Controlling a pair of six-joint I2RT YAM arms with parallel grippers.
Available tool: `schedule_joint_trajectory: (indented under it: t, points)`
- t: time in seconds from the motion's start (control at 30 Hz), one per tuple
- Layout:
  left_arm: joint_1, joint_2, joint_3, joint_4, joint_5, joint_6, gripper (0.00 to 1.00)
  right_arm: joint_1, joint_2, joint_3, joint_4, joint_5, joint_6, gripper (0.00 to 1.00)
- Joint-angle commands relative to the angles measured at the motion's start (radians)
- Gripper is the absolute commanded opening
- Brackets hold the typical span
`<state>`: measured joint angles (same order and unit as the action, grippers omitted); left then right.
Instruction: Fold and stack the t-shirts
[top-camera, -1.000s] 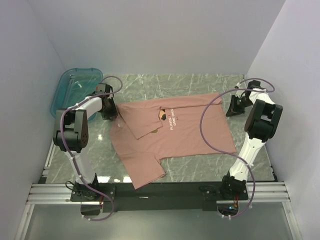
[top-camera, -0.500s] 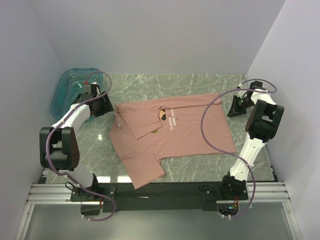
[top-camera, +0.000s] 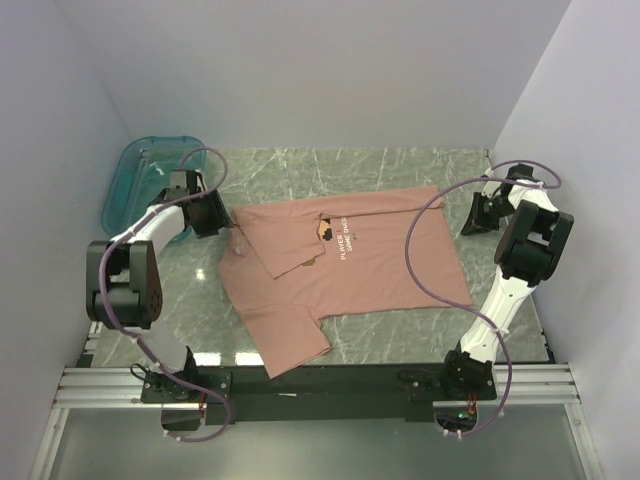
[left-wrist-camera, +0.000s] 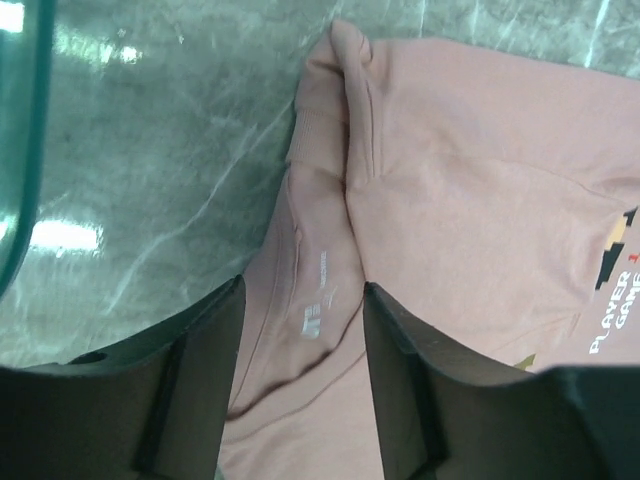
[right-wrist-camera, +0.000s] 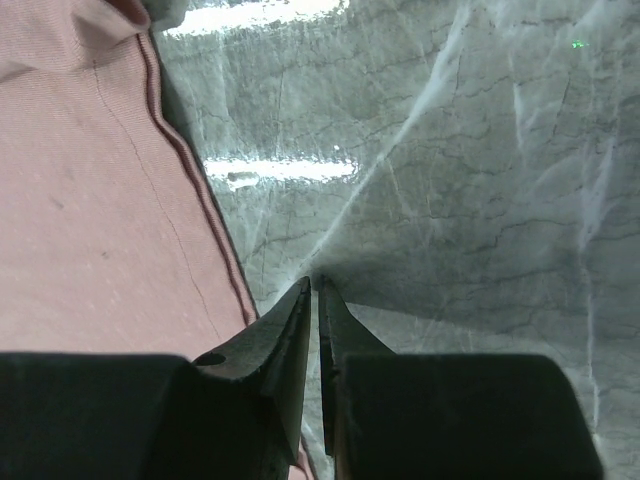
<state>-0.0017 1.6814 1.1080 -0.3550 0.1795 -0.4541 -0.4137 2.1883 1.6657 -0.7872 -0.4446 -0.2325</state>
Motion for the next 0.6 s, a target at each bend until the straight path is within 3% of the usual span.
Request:
schedule_joint_trajectory:
  t: [0.0, 0.17, 0.57]
  points:
    - [-0.001, 0.058, 0.105, 0.007, 0.034, -0.009, 0.55, -0.007, -0.041, 0.003, -0.001, 0.01, -0.008, 0.15]
    - [-0.001, 0.138, 0.19, -0.05, -0.017, -0.003, 0.46, -0.011, -0.039, 0.006, -0.003, 0.003, -0.007, 0.15]
    - [-0.006, 0.264, 0.256, -0.101, -0.054, 0.032, 0.43, -0.011, -0.03, 0.012, -0.006, -0.011, -0.005, 0.15]
